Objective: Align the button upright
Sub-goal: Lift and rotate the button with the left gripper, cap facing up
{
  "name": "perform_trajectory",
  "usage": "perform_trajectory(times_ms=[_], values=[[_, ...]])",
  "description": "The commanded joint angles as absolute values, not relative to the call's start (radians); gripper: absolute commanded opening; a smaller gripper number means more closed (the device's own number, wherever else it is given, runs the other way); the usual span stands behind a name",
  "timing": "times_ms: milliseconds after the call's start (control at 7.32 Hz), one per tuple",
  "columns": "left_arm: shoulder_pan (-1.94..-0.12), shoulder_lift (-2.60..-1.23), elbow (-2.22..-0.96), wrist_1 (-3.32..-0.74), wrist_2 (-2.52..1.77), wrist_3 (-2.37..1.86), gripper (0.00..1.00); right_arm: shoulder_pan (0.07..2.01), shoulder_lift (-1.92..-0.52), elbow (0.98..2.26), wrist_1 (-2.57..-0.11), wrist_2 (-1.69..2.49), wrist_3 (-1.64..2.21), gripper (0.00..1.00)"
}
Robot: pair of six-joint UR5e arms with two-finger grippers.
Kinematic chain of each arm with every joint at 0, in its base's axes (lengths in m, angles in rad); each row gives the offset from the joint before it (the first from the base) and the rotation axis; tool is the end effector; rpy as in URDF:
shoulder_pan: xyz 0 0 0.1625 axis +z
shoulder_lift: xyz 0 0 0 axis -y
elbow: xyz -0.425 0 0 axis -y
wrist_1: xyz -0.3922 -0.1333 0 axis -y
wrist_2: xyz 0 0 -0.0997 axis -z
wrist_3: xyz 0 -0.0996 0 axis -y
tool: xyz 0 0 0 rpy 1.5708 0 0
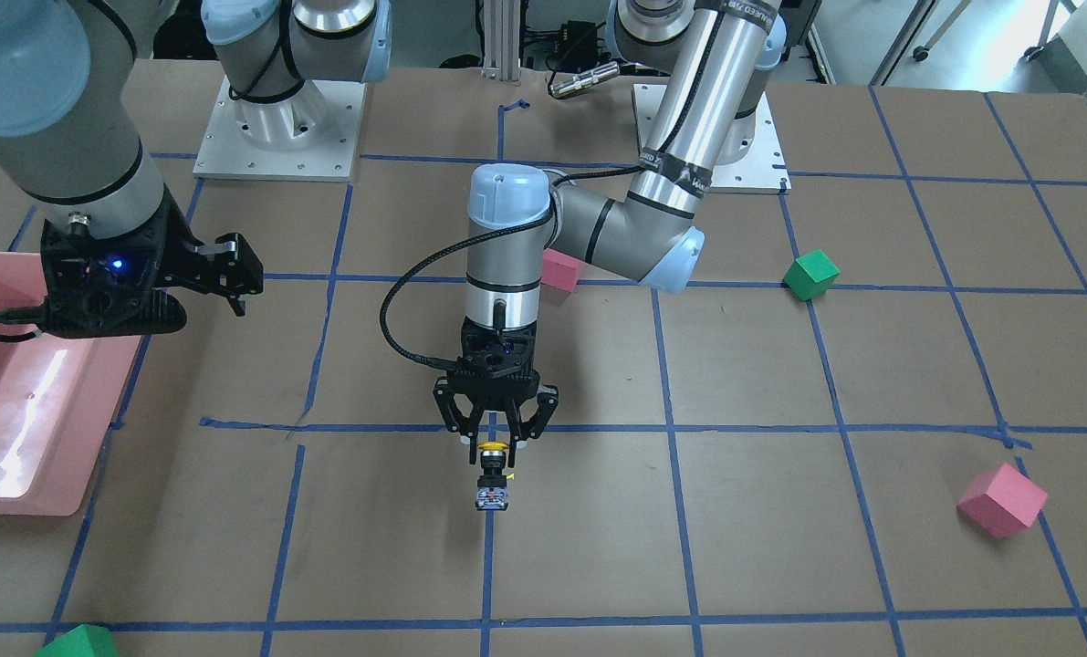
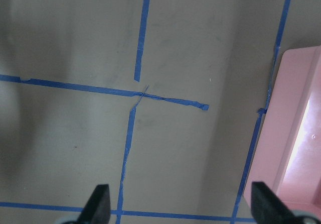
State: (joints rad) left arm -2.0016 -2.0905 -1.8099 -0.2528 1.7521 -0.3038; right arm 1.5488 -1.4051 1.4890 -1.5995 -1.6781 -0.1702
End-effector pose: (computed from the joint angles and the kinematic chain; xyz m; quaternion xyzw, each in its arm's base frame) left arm -0.3688 -0.5262 0.2314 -0.0358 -0.9569 0.2877 0.0175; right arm 0.1104 -0.5576 0.4444 0.0754 -0.9953 -0.0326 0.0507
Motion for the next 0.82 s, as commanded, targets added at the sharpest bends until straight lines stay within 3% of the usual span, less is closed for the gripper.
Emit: perform_trajectory(times_ms=[0, 410, 683], values=[[-1.976, -2.014, -1.7, -0.644, 1.643, -0.366, 0.0, 1.548, -1.405, 1.489, -1.6, -1.678, -0.17, 1.0], [-1.933, -1.993, -1.584, -1.08, 1.54, -0.427, 0.0, 1.545, -1.404, 1.489, -1.598, -1.678, -0.17, 1.0], [-1.907, -2.031, -1.508, -1.21, 1.389, -0.571, 0.0, 1.536, -1.405, 1.489, -1.598, -1.678, -0.172, 1.0]])
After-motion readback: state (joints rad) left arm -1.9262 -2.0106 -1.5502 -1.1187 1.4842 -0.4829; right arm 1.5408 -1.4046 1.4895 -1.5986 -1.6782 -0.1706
